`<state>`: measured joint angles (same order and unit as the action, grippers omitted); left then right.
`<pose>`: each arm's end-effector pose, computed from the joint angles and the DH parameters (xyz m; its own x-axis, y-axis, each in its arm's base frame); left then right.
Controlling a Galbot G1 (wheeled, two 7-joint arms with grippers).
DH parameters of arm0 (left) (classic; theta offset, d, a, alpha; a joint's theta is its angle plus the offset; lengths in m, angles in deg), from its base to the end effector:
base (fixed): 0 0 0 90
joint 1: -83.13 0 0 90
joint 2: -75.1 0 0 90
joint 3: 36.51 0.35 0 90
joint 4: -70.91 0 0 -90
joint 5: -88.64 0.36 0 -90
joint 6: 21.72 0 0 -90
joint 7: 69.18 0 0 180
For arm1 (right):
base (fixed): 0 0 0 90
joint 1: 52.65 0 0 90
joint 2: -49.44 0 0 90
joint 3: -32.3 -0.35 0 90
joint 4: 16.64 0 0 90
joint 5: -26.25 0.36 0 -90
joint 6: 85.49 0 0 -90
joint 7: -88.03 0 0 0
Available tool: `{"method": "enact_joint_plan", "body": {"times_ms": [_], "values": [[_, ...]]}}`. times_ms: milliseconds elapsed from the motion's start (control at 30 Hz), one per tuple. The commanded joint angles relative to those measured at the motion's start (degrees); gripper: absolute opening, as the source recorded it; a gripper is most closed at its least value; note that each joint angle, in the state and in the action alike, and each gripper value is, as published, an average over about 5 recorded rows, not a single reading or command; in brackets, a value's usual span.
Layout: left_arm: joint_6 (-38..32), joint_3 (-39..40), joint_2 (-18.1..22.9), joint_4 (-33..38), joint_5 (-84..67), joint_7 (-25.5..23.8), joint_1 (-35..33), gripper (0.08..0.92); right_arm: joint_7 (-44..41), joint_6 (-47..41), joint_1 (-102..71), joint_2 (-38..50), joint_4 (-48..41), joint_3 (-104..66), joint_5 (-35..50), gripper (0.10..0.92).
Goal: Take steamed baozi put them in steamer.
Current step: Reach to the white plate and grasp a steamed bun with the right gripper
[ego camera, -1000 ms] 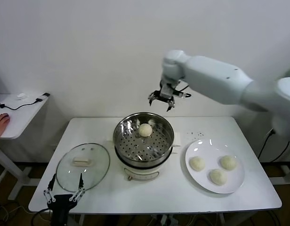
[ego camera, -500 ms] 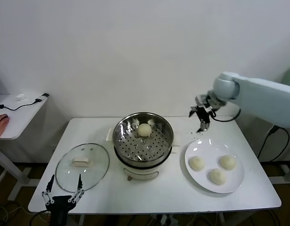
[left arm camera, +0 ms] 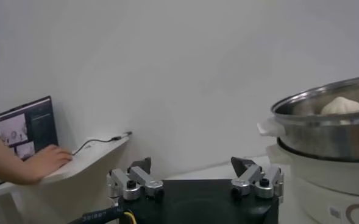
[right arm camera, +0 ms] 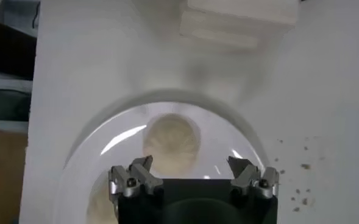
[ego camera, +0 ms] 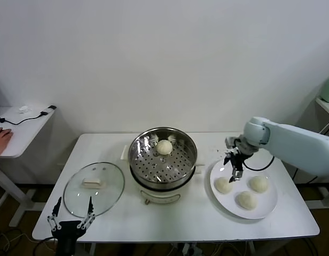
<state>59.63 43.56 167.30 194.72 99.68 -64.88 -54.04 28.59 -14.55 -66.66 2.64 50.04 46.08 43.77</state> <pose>0.0892 0.0458 -0.3191 -0.9787 -0.1960 0.0617 -0.1704 0.9418 0.2899 0.5425 -0.1031 -0.2165 -0.0091 -0.1226 0.9924 -1.0000 0.0048 -0.0085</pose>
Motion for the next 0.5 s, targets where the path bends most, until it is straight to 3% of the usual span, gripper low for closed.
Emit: {"method": "enact_joint_plan", "body": {"times_ms": [33, 367, 500], "values": [[-0.1, -0.1, 0.0, -0.5, 0.0, 0.0, -0.1, 0.823, -0.2, -1.7, -4.9, -1.8, -2.8, -2.6, -1.1, 0.823], [-0.3, -0.4, -0.3, -0.9, 0.0, 0.0, 0.1, 0.823, -0.5, -0.9, -5.3, -3.4, -5.6, -2.2, -1.8, 0.821], [-0.3, -0.5, -0.3, -1.1, 0.0, 0.1, 0.2, 0.823, -0.6, -0.7, -5.4, -3.5, -5.9, -2.2, -2.0, 0.78]]}}
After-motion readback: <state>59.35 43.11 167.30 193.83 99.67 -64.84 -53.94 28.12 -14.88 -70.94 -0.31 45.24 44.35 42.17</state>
